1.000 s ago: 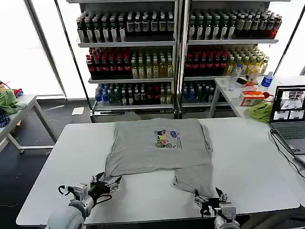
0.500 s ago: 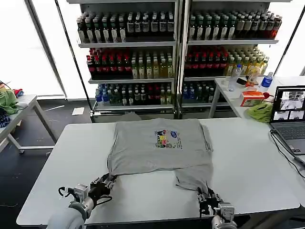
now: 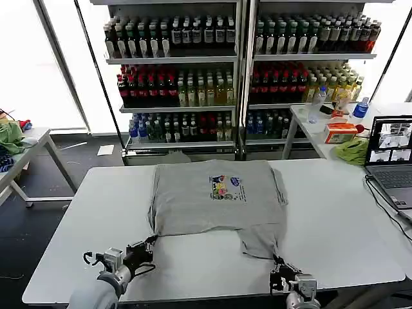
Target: Fold and organize the clothes.
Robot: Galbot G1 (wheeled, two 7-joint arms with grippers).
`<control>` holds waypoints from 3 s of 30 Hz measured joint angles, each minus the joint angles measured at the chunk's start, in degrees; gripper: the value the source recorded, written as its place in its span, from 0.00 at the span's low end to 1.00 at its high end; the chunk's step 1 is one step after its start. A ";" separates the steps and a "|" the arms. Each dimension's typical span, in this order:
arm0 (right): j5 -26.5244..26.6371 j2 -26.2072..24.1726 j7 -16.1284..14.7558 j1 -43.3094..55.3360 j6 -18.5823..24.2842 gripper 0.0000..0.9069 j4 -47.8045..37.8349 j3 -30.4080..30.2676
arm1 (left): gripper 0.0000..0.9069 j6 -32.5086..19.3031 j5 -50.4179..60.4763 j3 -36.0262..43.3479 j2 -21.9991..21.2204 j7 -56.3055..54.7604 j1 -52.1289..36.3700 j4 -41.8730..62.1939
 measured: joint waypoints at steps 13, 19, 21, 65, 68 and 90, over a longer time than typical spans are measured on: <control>-1.97 1.13 -1.49 3.84 0.04 0.00 2.61 1.10 | 0.00 -2.04 -0.63 -1.62 0.07 -0.15 -1.52 -2.65; -3.66 1.62 -2.53 7.51 0.12 0.00 2.10 1.22 | 0.00 -3.07 -1.24 -1.96 0.11 -0.16 -2.65 -2.71; -4.06 1.68 -2.86 8.99 0.12 0.00 1.65 1.19 | 0.00 -3.33 -1.56 -1.84 -0.02 -0.18 -3.25 -2.52; -1.31 6.91 -4.51 45.56 0.10 0.14 -31.43 -4.06 | 0.01 -3.10 -8.52 7.48 -3.32 -2.69 -27.63 20.01; -1.31 7.59 -4.25 46.49 0.21 1.00 -33.35 -3.95 | 0.92 -3.02 -8.72 8.02 -3.32 -2.78 -28.58 21.18; -0.27 13.65 0.79 52.63 0.77 1.00 -43.82 -4.35 | 1.00 -0.84 -9.37 8.46 -2.42 -5.18 -30.60 23.28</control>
